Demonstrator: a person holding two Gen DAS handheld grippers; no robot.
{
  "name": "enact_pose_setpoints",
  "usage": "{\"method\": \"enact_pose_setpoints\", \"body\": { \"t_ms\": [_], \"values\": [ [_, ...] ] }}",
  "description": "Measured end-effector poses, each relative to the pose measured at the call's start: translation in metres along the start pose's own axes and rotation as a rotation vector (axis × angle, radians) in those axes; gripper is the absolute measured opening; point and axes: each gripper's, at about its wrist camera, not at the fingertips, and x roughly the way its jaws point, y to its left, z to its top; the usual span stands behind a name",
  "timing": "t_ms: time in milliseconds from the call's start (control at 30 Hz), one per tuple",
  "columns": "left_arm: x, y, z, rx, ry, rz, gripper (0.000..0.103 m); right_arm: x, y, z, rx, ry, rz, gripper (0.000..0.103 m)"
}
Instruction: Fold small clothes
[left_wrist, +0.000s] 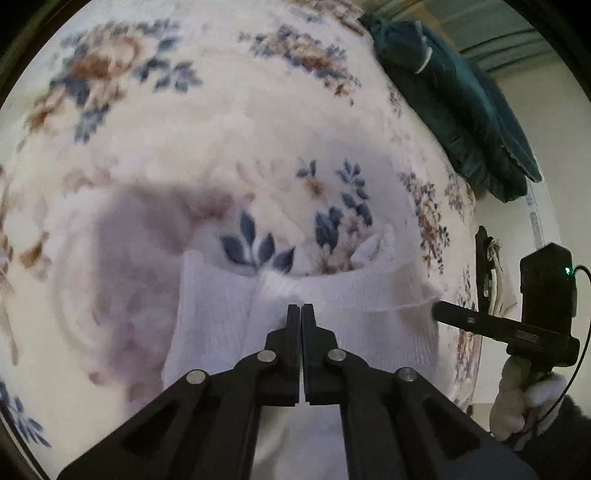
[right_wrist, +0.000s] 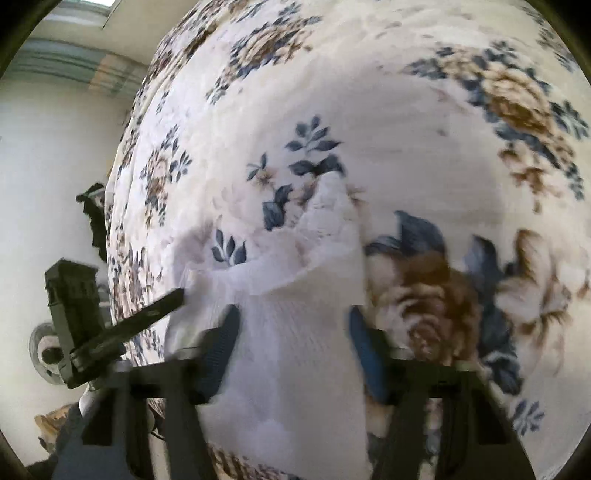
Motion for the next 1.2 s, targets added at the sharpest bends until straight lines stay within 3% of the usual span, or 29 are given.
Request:
{"method": "enact_pose_setpoints", "body": {
  "t_ms": [133,233,300,400,467,500,533,700,767,800,900,933,1100,1200],
  "values": [
    [-0.046,0.0,-0.001,-0.024,-0.111,-0.015,0.0,-0.02,0.012,-0.015,-0.003,-0.113,-0.097,0.003],
    [-0.072,0.012,0.0,-0.068,-0.177,-0.009,0.0,-0.039,0.01,-0.021,0.023,-0.159,-0.087,0.003],
    [-0.071,0.025,0.004,-0.101,-0.158,-0.049,0.0,-0.043,0.008,-0.018,0.029,-0.177,-0.086,0.003],
    [-0.056,0.032,0.012,-0.113,-0.094,-0.055,0.004,-0.036,0.001,-0.008,0.044,-0.13,-0.096,0.003],
    [-0.043,0.028,0.015,-0.095,-0.05,-0.027,0.036,-0.027,-0.001,-0.002,0.059,-0.085,-0.067,0.003],
    [-0.036,0.025,0.016,-0.084,-0.035,-0.038,0.065,-0.024,-0.001,0.0,0.067,-0.073,-0.06,0.005],
    [-0.029,0.023,0.016,-0.081,-0.026,-0.043,0.07,-0.021,-0.002,0.003,0.07,-0.05,-0.034,0.005],
    [0.017,0.016,0.013,-0.018,0.085,0.02,0.066,-0.008,-0.008,-0.001,0.086,0.013,-0.028,0.012],
    [0.022,0.008,0.01,0.034,0.08,0.05,0.016,-0.002,-0.009,-0.003,0.074,0.039,-0.042,0.019],
    [0.02,0.003,0.008,0.067,0.068,0.062,0.005,0.004,-0.008,-0.004,0.059,0.062,-0.065,0.02],
    [-0.005,-0.014,0.004,0.119,-0.022,0.062,0.005,0.007,-0.003,-0.006,0.018,0.054,-0.1,0.019],
    [-0.014,-0.014,0.004,0.112,-0.046,0.057,0.004,0.003,-0.001,-0.007,0.004,0.027,-0.112,0.01],
    [-0.062,0.0,0.001,0.02,-0.168,0.048,0.004,-0.03,0.005,-0.008,-0.002,-0.079,-0.09,0.004],
    [-0.063,0.018,0.007,-0.043,-0.174,0.05,0.004,-0.043,0.008,-0.001,-0.007,-0.121,-0.086,0.004]
  ]
}}
